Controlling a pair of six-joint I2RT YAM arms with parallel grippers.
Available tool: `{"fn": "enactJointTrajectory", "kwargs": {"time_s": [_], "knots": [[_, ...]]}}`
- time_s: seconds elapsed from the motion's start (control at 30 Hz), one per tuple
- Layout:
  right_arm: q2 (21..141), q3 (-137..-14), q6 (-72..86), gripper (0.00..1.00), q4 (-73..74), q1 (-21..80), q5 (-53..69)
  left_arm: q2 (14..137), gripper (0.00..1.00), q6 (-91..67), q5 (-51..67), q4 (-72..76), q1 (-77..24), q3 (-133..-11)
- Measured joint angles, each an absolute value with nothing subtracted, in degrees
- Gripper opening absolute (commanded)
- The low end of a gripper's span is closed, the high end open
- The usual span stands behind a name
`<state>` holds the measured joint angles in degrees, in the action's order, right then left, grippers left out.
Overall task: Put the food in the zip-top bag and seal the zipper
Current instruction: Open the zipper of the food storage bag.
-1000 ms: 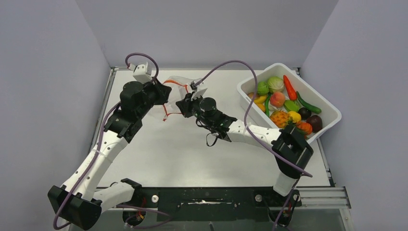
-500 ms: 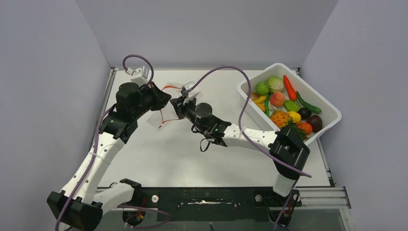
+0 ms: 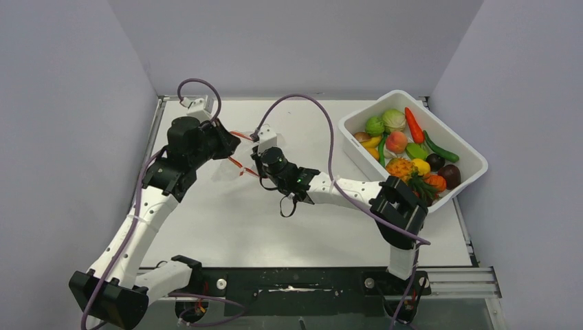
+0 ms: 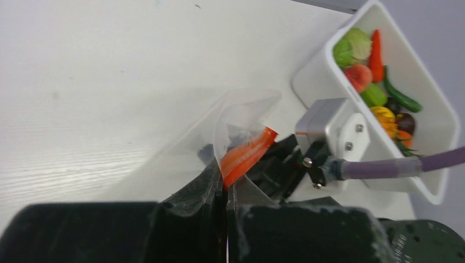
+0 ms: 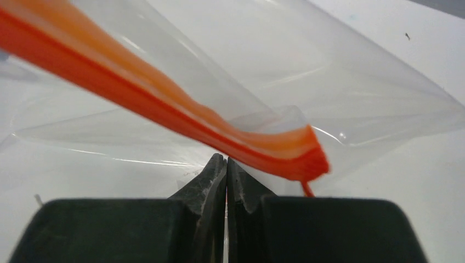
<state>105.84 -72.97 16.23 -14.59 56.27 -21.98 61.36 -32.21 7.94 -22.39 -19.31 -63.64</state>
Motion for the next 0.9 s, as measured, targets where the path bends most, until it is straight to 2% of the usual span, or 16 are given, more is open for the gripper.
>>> {"fn": "enactJointTrajectory", "kwargs": {"time_s": [0.17, 0.4, 0.5, 0.7, 0.77, 0.9], "knots": [[103.83, -73.69, 20.08, 0.00, -4.03, 57.14, -24.43, 64.07, 0.00, -23.38, -0.45, -24.67, -19.46, -64.79], [100.47, -73.78, 23.92, 0.02, 3.62, 57.78, -26.17, 65.69, 0.00, -18.31, -3.70, -21.98, -19.88, -61.98], [100.01, -74.63, 25.02, 0.24, 5.48, 57.69, -25.08, 65.60, 0.00, -18.17, -4.25, -19.40, -19.81, -59.59], [95.39, -75.22, 32.45, 0.49, 5.98, 57.39, -21.71, 64.23, 0.00, -20.99, -3.81, -15.09, -19.75, -54.70], [92.99, -75.22, 36.07, 0.55, 5.23, 57.30, -21.78, 63.70, 0.00, -21.91, -3.81, -13.72, -19.70, -53.58], [87.55, -75.22, 44.47, 0.57, 4.38, 56.75, -21.43, 63.13, 0.00, -22.83, -3.88, -11.94, -19.38, -52.47]]}}
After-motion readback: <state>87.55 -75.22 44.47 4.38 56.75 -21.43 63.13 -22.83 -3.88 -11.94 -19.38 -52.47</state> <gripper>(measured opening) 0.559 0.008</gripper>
